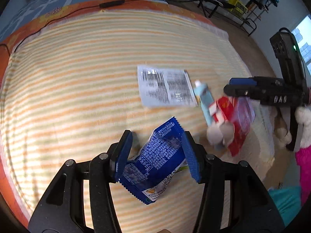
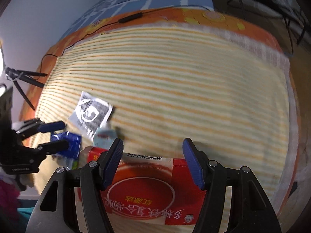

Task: Collect trash
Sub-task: 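Grasp the blue snack wrapper with the left tool while the right tool grasps the red tissue box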

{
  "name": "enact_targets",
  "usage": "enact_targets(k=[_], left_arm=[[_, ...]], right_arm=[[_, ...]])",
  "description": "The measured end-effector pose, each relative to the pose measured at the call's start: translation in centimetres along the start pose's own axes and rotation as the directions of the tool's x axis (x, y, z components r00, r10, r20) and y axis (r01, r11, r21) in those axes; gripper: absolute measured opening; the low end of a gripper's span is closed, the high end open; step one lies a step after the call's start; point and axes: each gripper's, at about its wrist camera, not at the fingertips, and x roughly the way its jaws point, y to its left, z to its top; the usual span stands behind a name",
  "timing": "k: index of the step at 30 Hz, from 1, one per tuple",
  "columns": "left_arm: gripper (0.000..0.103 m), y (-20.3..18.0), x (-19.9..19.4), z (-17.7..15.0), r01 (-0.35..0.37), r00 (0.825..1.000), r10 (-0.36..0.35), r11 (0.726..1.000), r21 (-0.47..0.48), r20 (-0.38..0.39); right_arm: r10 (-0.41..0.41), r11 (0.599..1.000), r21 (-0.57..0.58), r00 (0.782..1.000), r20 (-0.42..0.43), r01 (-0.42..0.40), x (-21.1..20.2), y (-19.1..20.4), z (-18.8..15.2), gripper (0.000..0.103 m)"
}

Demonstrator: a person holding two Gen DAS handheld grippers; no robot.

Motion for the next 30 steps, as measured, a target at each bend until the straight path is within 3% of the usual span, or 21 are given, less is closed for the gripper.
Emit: enact_targets(k=[2, 5, 10, 12, 16, 19, 25, 28, 30], left_arm=[[0.063, -0.6, -0.3, -1.0, -0.007, 1.0, 0.007, 1.0, 0.02, -0.006], [0.066, -1.6, -0.6, -2.3, -0.028, 0.999, 0.029, 0.998, 0.056, -0.014], [0.066, -3.5, -0.5, -3.6, -0.083, 0.996, 0.088, 0.986, 0.142, -0.027], [0.066, -4.0, -0.5, -4.0, -0.094, 0.994, 0.1, 0.982, 0.165, -0.032], [0.066, -4.1, -0.7, -4.2, -0.101, 0.994, 0.108, 0.981, 0.163, -0.031], [0.066, -4.2, -1.0, -4.1, -0.114, 0.993, 0.12, 0.979, 0.17, -0.025], [0.066, -4.3, -0.9, -3.6, -0.119, 0.99, 0.132, 0.97, 0.211, -0.05], [0.066, -4.3, -0.9, -4.1, -0.109, 0.99, 0.126, 0.967, 0.231, -0.06], [0.066, -4.1, -1.0, -4.3, -0.112, 0.99, 0.129, 0.966, 0.233, -0.06]], right_arm=[[0.039, 0.998, 0.048, 0.999, -0.011, -0.039, -0.4, -0.9, -1.3, 0.063], [0.06, 0.996, 0.068, 0.998, -0.012, -0.059, -1.2, -1.5, -2.8, 0.063], [0.0, 0.991, -0.136, 0.999, 0.05, 0.007, -4.0, 0.7, -6.1, 0.063], [-0.017, 0.964, -0.266, 0.998, 0.057, 0.032, -4.8, 2.5, -7.9, 0.063], [-0.102, 0.857, -0.5, 0.993, 0.068, 0.122, -4.6, 6.4, -11.6, 0.063], [-0.17, 0.807, -0.566, 0.984, 0.052, 0.169, -3.1, 7.4, -12.6, 0.064], [-0.314, 0.706, -0.638, 0.944, 0.106, 0.306, -1.1, 7.8, -13.0, 0.068], [-0.345, 0.643, -0.681, 0.927, 0.15, 0.349, -0.4, 8.0, -13.2, 0.075], [-0.354, 0.626, -0.687, 0.92, 0.17, 0.368, -0.5, 7.9, -13.0, 0.08]])
